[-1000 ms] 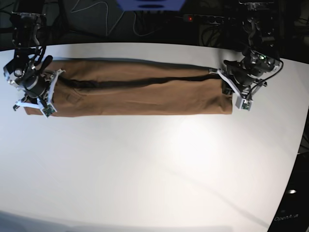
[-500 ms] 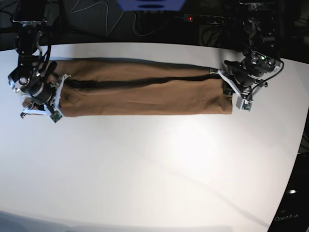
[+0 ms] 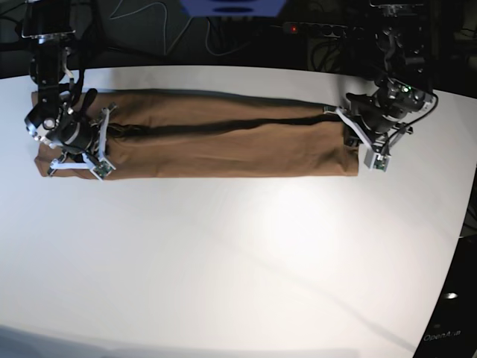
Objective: Fold the T-shirt properly
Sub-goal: 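Pull the strip end outward with the right gripper to tighten it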
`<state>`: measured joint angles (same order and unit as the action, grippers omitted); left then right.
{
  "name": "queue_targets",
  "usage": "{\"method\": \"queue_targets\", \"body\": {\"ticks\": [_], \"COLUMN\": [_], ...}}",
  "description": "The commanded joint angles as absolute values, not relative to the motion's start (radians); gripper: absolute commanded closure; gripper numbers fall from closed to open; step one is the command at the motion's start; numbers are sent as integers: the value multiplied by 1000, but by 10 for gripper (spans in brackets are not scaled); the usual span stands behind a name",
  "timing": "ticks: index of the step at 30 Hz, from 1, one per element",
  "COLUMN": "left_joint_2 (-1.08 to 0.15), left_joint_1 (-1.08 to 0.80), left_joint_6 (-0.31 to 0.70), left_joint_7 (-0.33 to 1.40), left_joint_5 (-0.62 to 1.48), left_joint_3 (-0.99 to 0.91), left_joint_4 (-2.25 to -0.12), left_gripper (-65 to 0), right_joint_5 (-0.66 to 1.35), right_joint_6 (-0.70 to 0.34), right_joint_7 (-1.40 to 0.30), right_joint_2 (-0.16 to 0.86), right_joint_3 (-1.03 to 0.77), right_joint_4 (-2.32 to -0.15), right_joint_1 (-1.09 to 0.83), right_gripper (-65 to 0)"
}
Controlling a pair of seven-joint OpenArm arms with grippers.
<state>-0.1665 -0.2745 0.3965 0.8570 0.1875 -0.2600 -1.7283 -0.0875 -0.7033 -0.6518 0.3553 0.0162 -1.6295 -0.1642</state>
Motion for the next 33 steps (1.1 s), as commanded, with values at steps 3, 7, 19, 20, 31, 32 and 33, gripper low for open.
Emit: {"method": "queue_targets", "body": {"ticks": [3, 7, 19, 20, 31, 32, 33], "left_joint_2": [-174, -174, -173, -173, -174, -174, -174], "left_joint_1": [-269, -269, -263, -263, -269, -269, -269], "left_joint_6": [401, 401, 401, 401, 401, 401, 401], "left_joint_7": [843, 843, 843, 843, 840, 840, 840], "left_joint_5": [194, 194, 194, 194, 194, 194, 194], "left_joint_3": [-263, -263, -263, -263, -263, -263, -263], "left_joint_4": [-1744, -1744, -1744, -1744, -1744, -1744, -1744], "left_gripper": [-26, -26, -26, -26, -26, -26, -26], "right_joint_5": [-82, -82, -84, -84, -84, -84, -84], "right_joint_6": [-698, -698, -698, -698, -698, -698, -698], "right_joint_7": [-638, -642, -644, -644, -644, -644, -644], "right_joint_2": [369, 384, 401, 401, 397, 397, 397], "right_joint_3": [16, 16, 13, 13, -59, -70, -82], "right_joint_4": [-1646, -1656, -1848, -1845, -1851, -1859, -1871], "right_joint_1": [-151, -162, -406, -415, -483, -481, -481], "right_gripper": [0, 0, 0, 0, 0, 0, 0]}}
